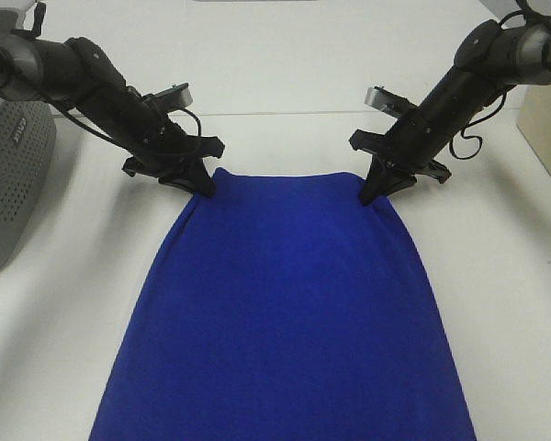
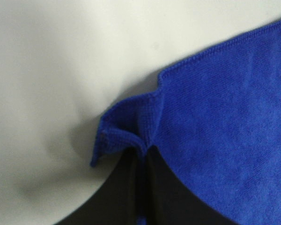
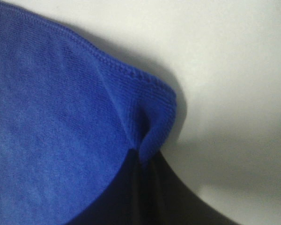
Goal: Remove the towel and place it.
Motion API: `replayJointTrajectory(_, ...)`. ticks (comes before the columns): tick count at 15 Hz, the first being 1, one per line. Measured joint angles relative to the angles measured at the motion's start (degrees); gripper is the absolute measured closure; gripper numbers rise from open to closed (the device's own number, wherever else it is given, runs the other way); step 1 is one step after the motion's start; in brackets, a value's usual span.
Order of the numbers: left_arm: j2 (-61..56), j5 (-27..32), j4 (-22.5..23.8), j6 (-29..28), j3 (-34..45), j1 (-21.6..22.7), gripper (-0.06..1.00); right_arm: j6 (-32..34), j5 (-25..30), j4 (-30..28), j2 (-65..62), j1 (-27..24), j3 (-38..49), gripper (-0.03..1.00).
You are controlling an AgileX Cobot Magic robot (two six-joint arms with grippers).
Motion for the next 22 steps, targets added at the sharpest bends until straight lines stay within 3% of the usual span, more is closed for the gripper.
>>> replayJointTrajectory(6, -0.34, -5.27, 1.32, 2.12, -8.08, 0.0, 0.93, -2.64, -5.9, -2.12, 0.11, 0.11, -11.57, 0.93)
replayJointTrajectory(9, -0.4, -8.94, 3.21, 4.24, -11.69, 0.0, 0.93, -5.73, -11.34, -2.01, 0.11, 0.11, -15.36, 0.93)
replayJointTrajectory(17, -0.4, -24.12, 2.86, 16.39, -12.32, -1.55, 0.93, -9.17, -25.1, -1.89, 0.11, 0.11, -15.76, 0.93)
replayJointTrajectory(22, -0.4, -28.25, 2.75, 19.25, -12.32, -1.95, 0.93, -11.69, -28.36, -1.83, 1.55, 0.11, -15.76, 0.93)
